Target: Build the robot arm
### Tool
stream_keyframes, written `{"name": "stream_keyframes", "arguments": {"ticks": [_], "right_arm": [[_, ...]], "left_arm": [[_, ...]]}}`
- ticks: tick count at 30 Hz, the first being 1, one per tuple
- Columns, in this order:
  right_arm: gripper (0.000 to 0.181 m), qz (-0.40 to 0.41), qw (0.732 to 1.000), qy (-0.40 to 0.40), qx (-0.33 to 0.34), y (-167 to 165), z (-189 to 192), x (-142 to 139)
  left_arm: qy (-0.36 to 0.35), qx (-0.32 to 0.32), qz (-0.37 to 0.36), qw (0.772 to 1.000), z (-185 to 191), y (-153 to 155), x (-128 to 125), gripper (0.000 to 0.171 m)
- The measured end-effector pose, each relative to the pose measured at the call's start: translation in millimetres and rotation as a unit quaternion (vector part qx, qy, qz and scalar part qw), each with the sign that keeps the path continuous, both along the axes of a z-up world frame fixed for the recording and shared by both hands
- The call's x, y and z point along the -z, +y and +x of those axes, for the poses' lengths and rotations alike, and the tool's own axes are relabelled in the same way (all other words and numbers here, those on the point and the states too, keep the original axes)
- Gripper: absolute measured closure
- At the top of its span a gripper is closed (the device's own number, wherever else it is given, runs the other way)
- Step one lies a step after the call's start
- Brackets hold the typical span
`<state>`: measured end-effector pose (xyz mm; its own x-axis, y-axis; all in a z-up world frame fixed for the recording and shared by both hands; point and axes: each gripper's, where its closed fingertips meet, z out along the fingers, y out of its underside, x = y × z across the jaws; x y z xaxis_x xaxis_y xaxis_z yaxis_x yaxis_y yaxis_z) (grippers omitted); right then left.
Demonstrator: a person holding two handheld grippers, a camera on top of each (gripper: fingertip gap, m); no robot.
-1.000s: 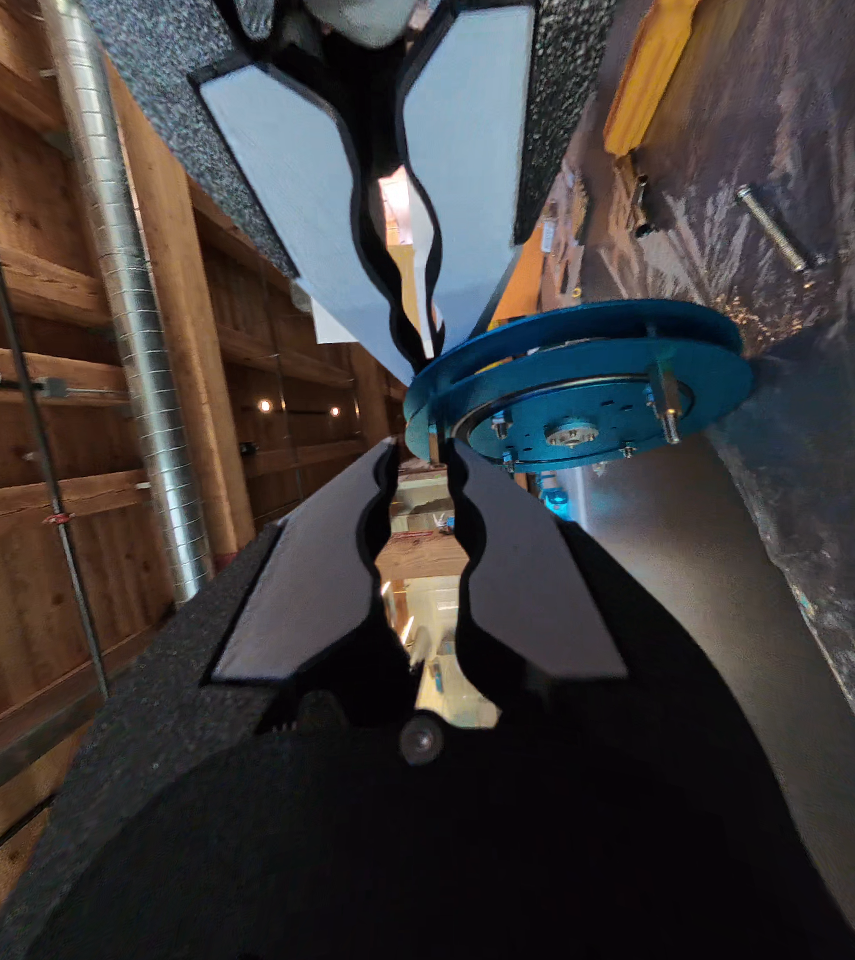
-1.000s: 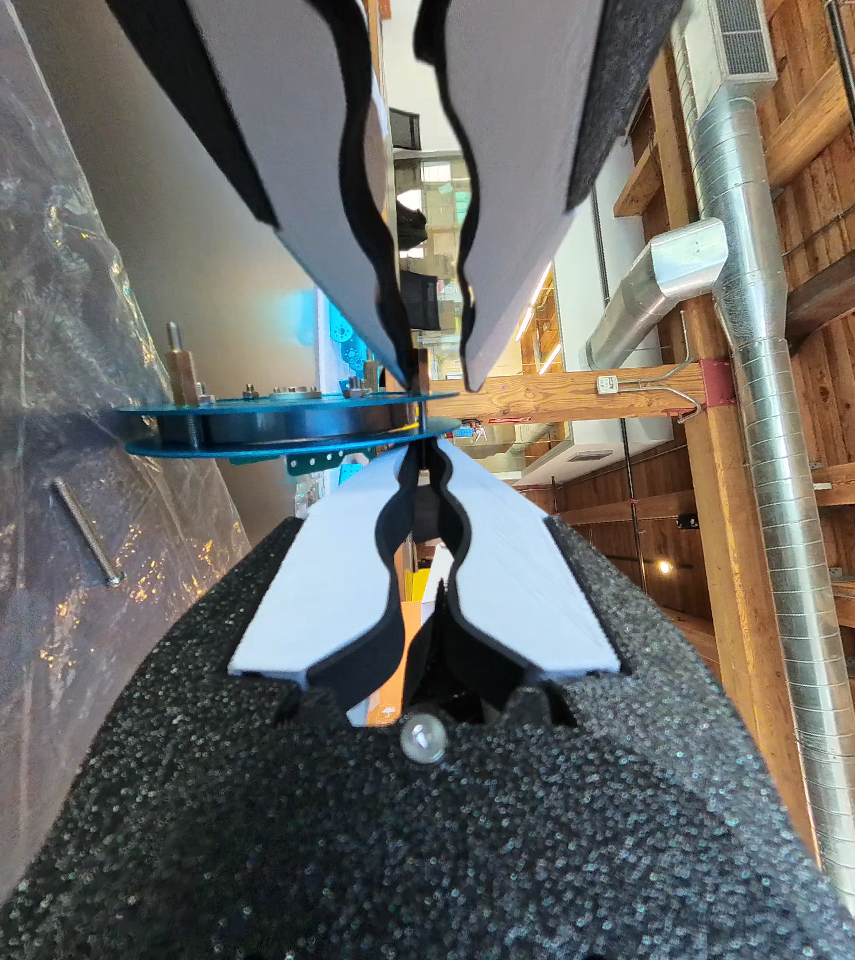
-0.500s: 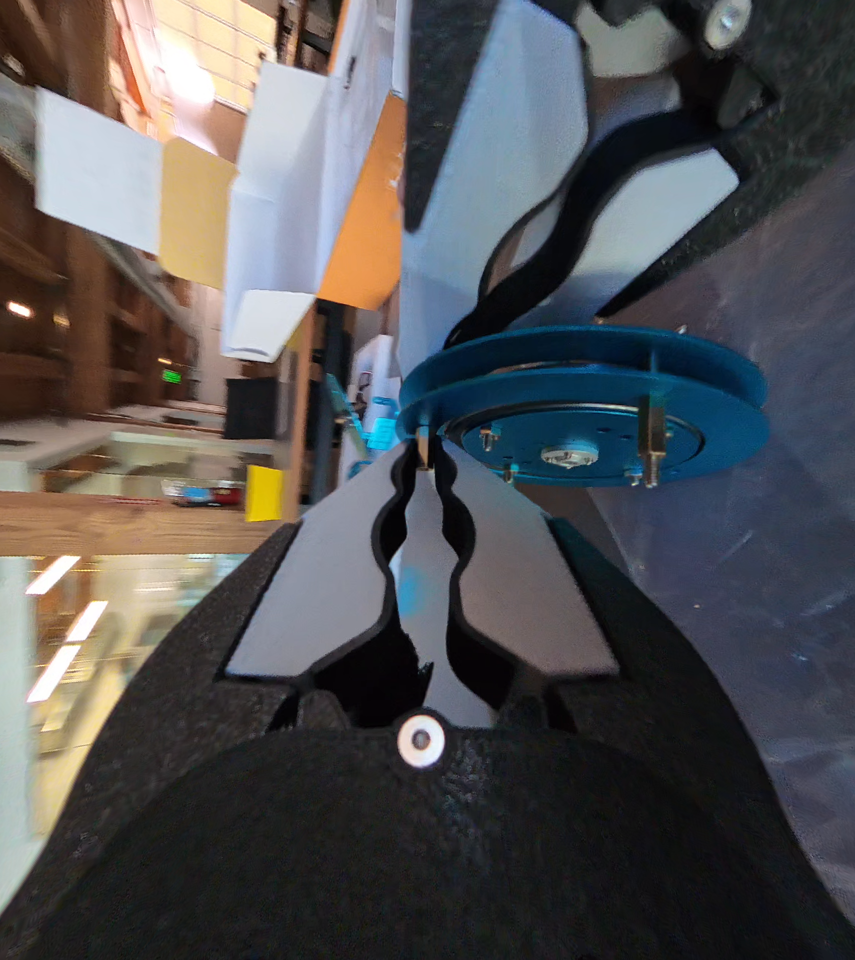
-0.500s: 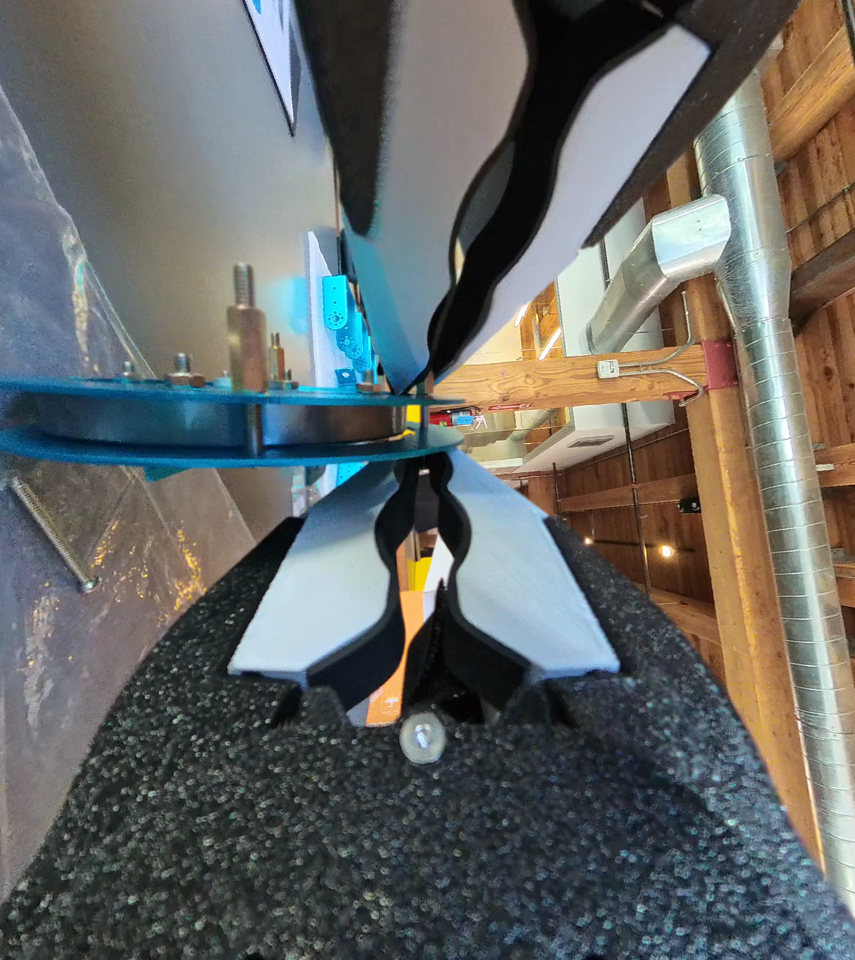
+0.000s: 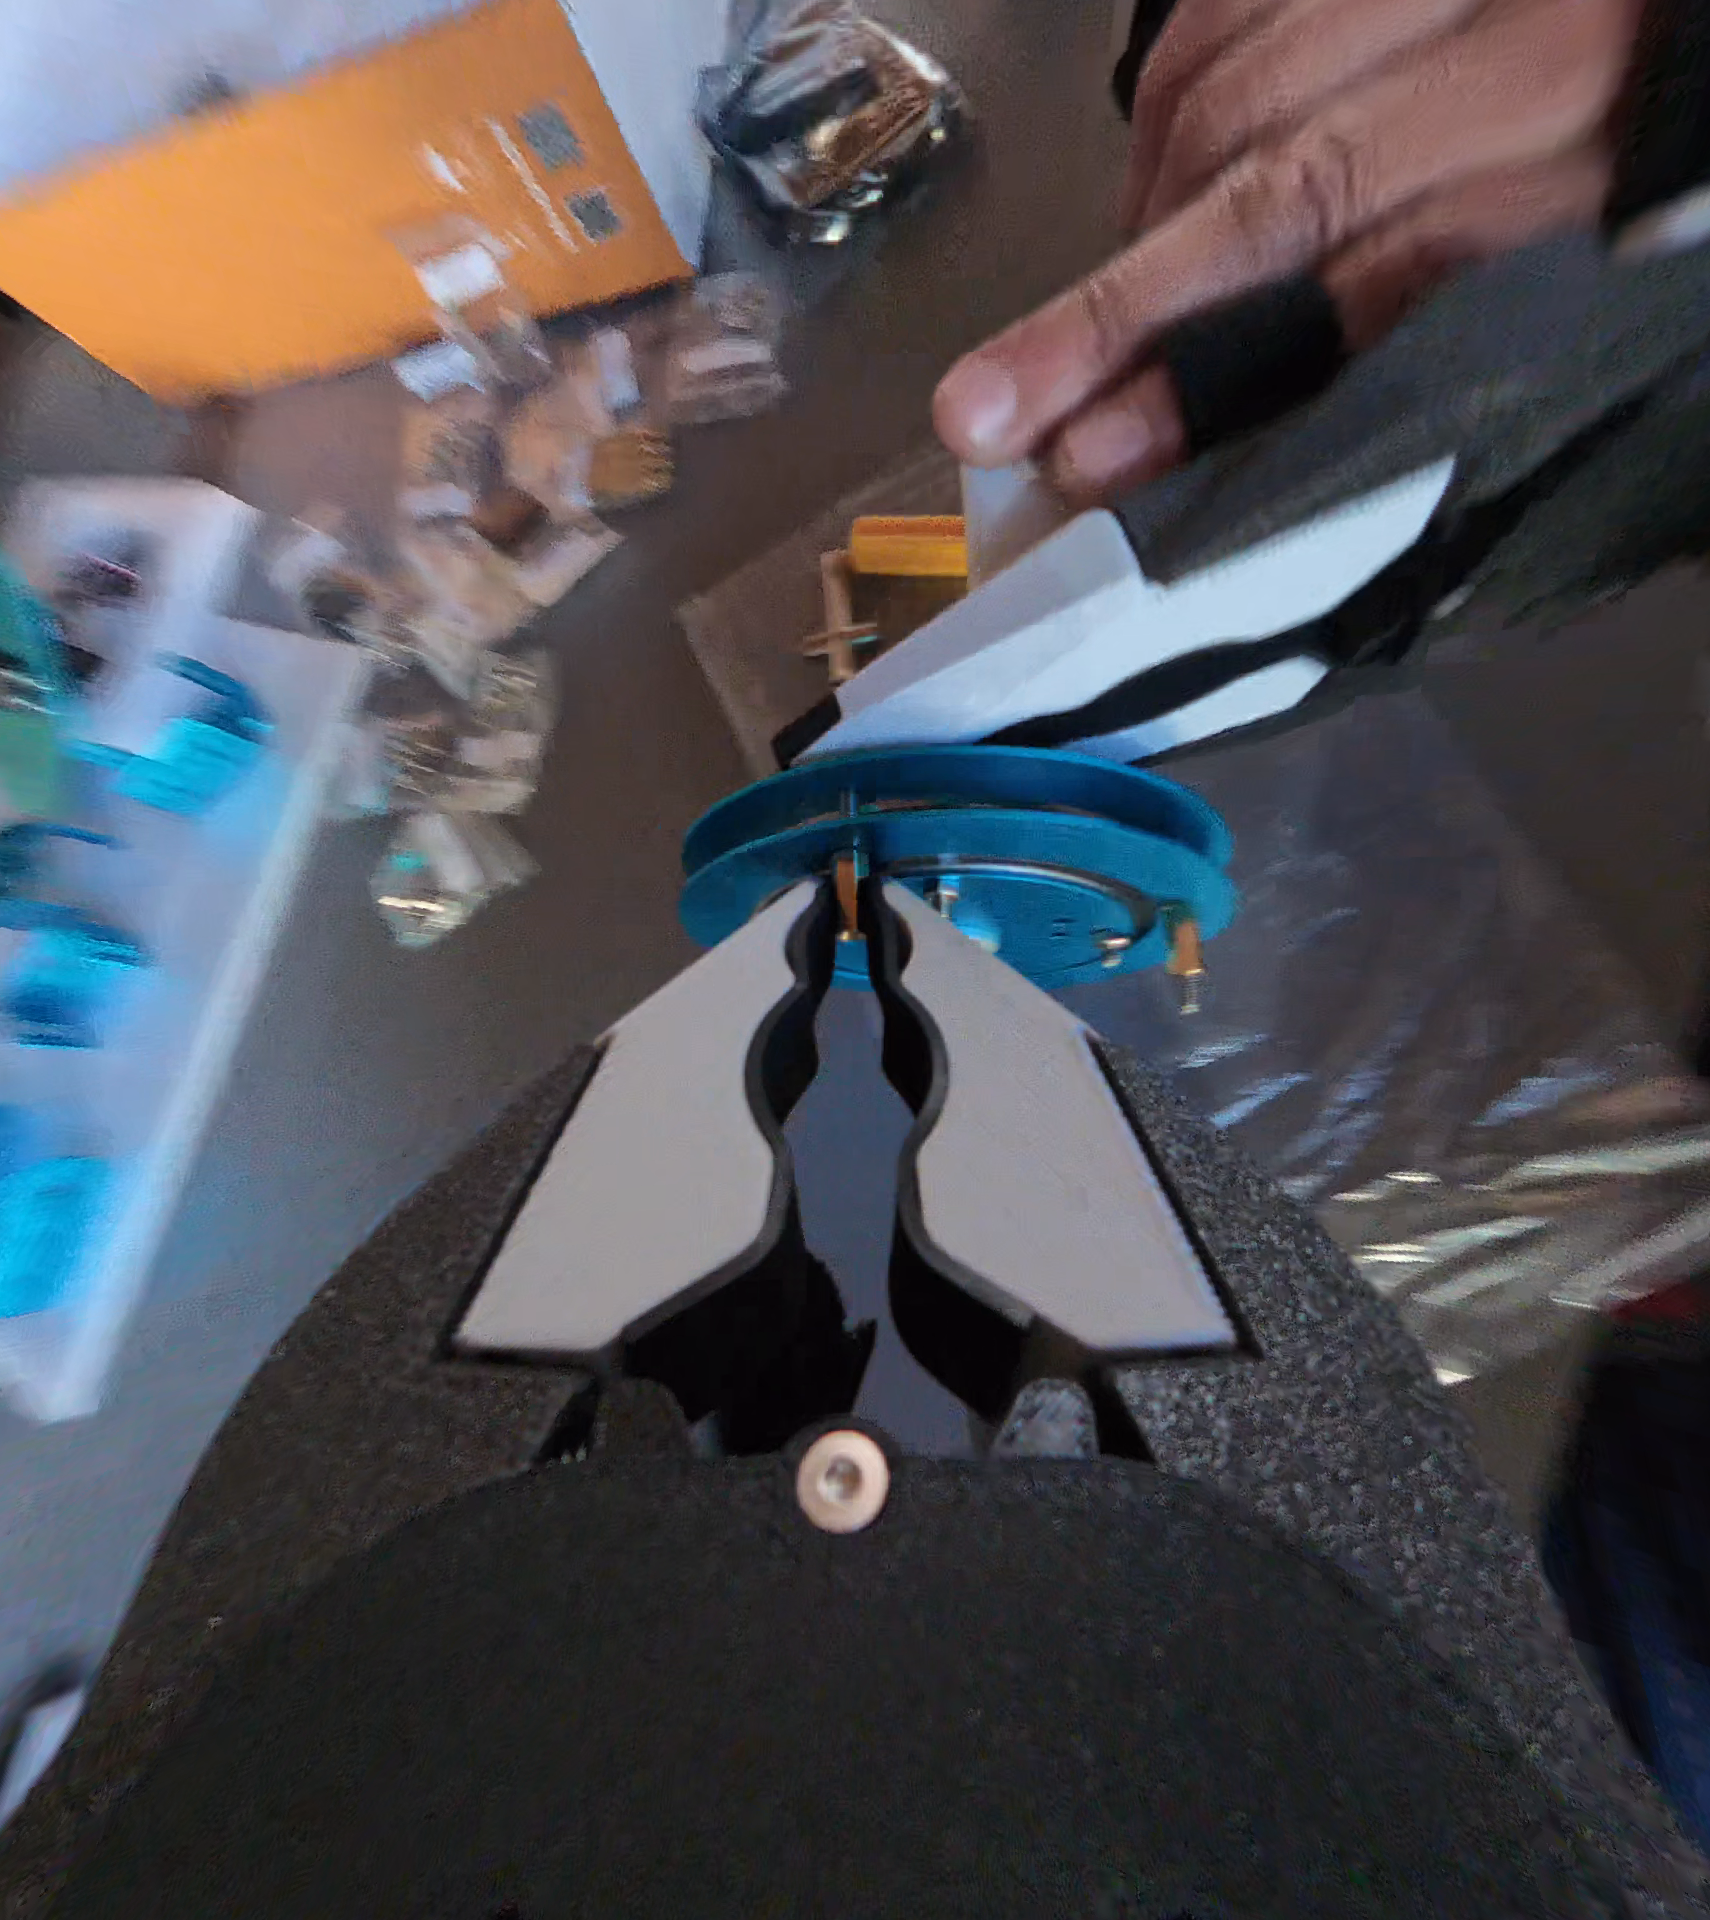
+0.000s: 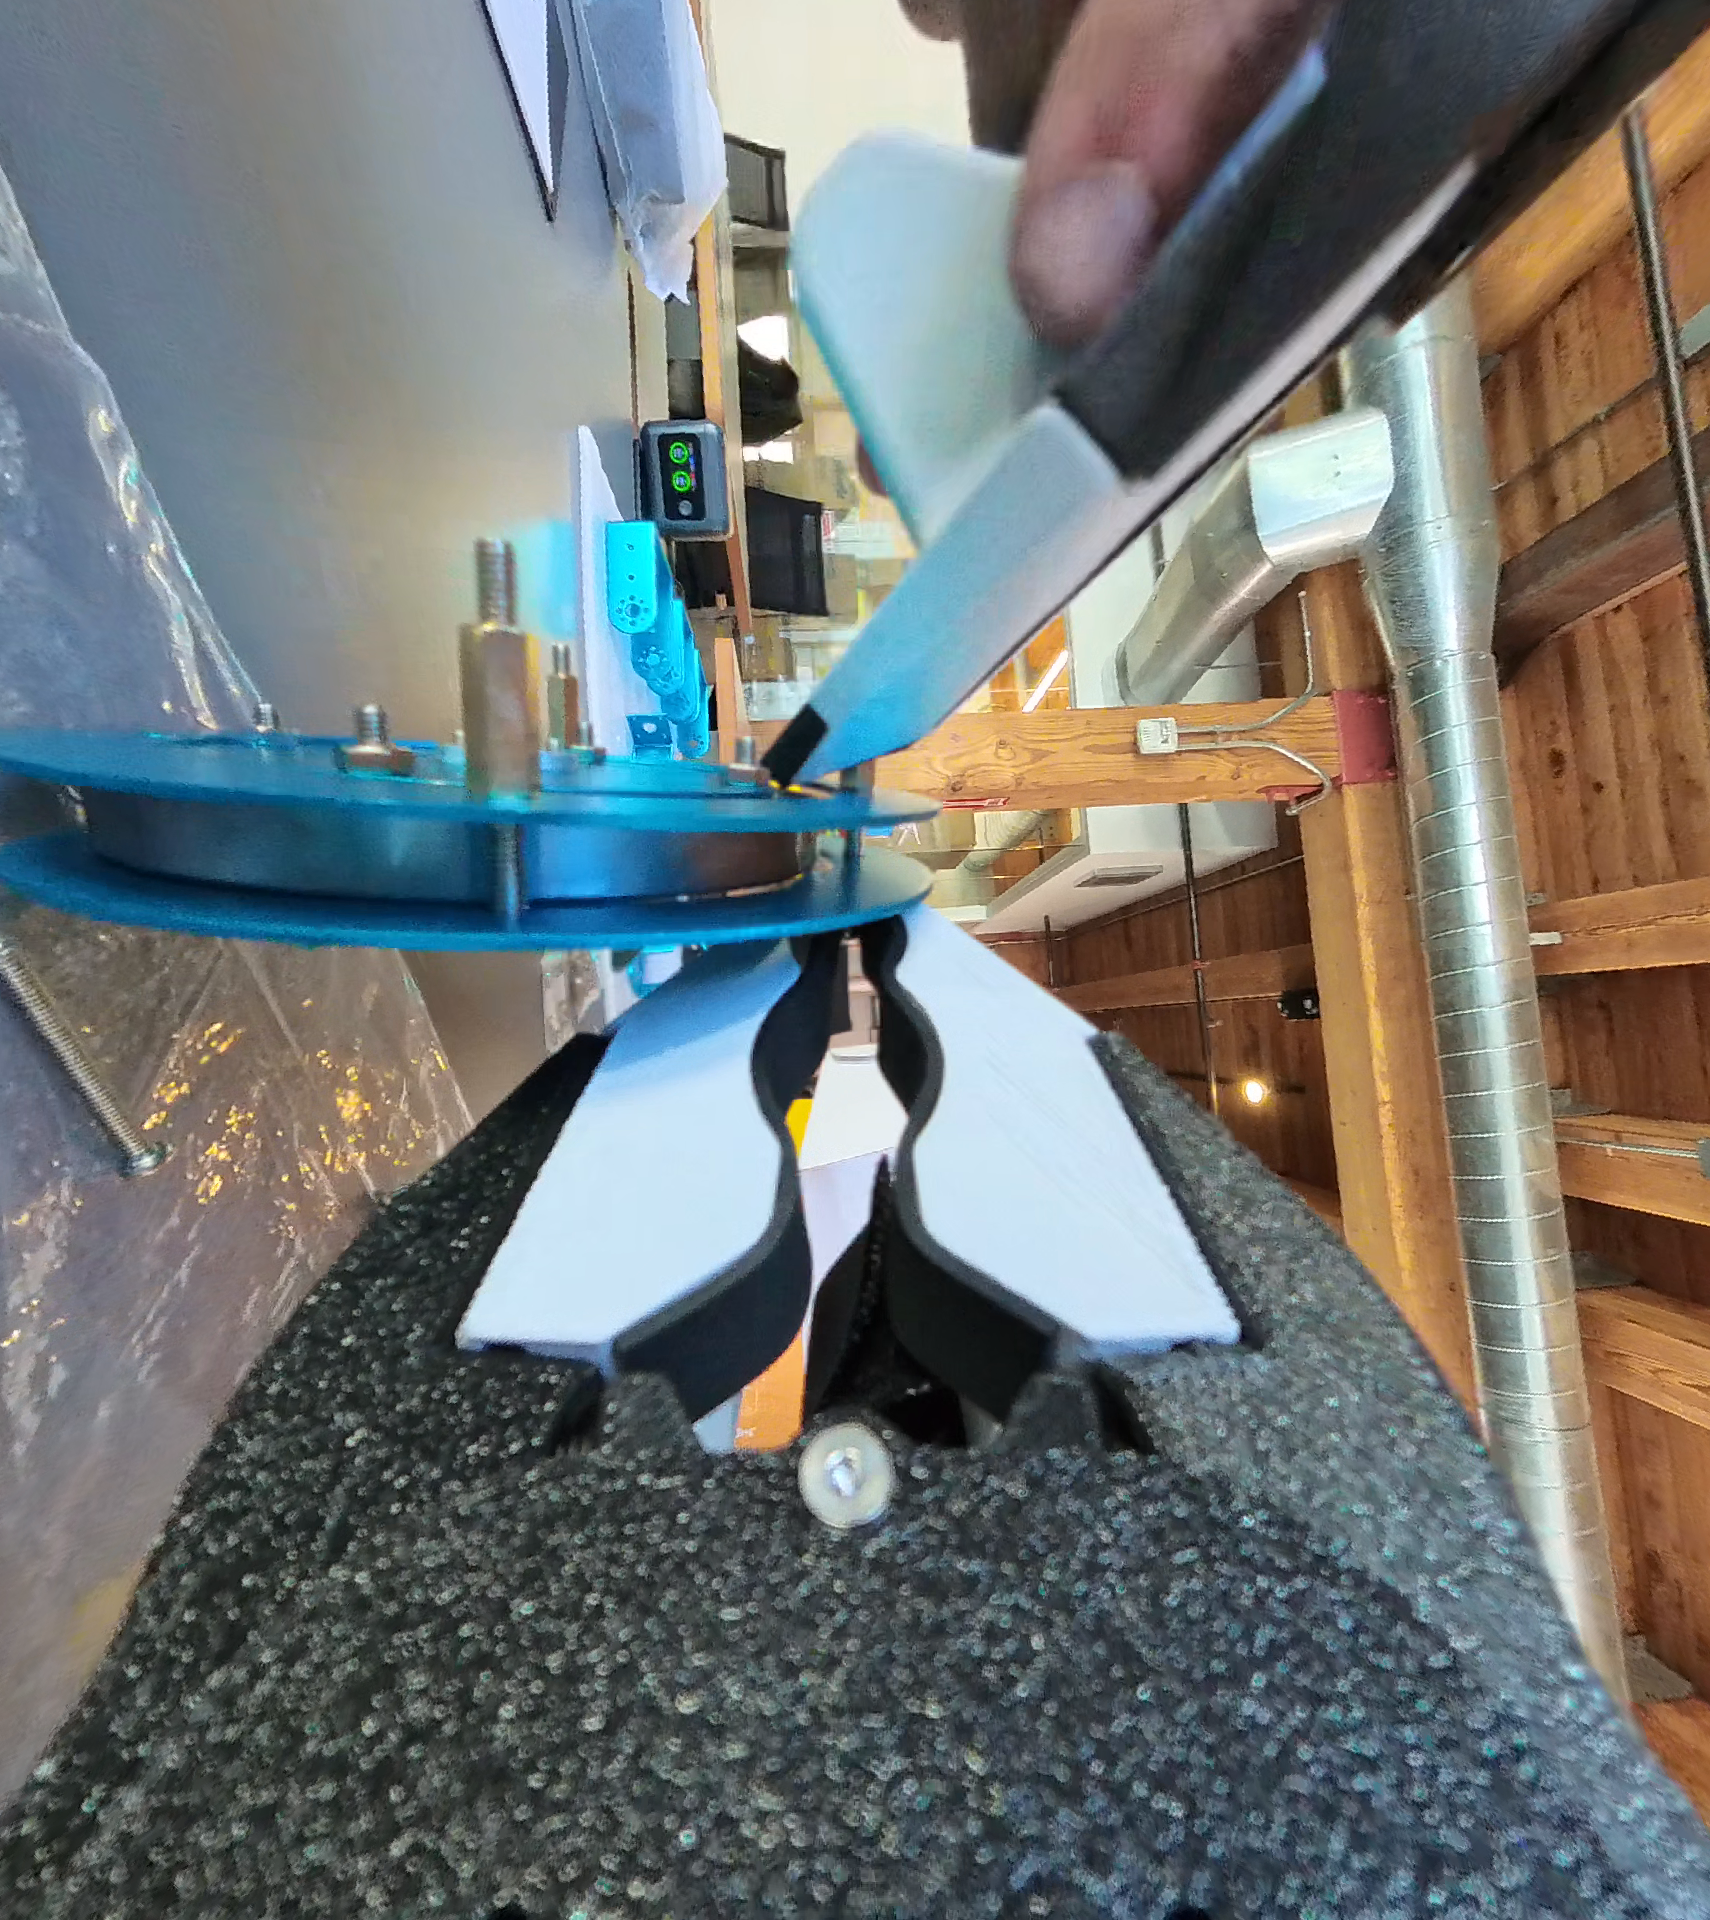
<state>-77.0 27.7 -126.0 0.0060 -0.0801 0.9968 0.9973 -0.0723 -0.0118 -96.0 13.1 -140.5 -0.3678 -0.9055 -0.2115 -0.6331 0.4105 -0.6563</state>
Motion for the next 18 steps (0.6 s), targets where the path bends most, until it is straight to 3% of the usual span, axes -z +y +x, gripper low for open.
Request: {"name": "stream_keyframes", "arguments": {"ticks": [2,4,5,6,7,11,13,15,16,18], "right_arm": [[0.180,0.005,1.000,-0.006,-0.003,-2,-2,-1],[0.180,0.011,1.000,-0.009,-0.006,-4,-5,-3],[0.179,0.003,1.000,-0.008,-0.004,-3,-6,-2],[0.180,0.005,1.000,-0.010,-0.004,-2,-7,-2],[0.179,0.009,1.000,-0.017,0.000,-1,-5,-2],[0.179,0.006,1.000,-0.007,-0.008,-2,-4,-2],[0.180,0.005,1.000,-0.006,-0.006,-2,-5,-2],[0.180,0.001,1.000,0.000,-0.005,0,-5,-2],[0.180,0.001,1.000,0.001,-0.005,0,-4,-1],[0.179,-0.001,1.000,0.004,-0.005,1,-4,-1]], "left_arm": [[0.072,-0.009,-0.175,0.982,-5,-9,-1,0.167],[0.148,-0.026,-0.398,0.905,-9,-16,-8,0.168],[0.169,-0.026,-0.454,0.874,-10,-15,-8,0.168],[0.175,-0.019,-0.479,0.860,-10,-15,-8,0.167],[0.167,-0.016,-0.481,0.861,-9,-14,-8,0.167],[0.097,0.012,-0.402,0.911,-8,-16,-7,0.166],[0.035,0.033,-0.296,0.954,-8,-12,-5,0.164],[-0.048,0.047,-0.123,0.990,-6,-3,-4,0.151],[-0.091,0.056,-0.016,0.994,-7,2,-6,0.147],[-0.172,0.080,0.196,0.962,-8,5,-15,0.147]]}}
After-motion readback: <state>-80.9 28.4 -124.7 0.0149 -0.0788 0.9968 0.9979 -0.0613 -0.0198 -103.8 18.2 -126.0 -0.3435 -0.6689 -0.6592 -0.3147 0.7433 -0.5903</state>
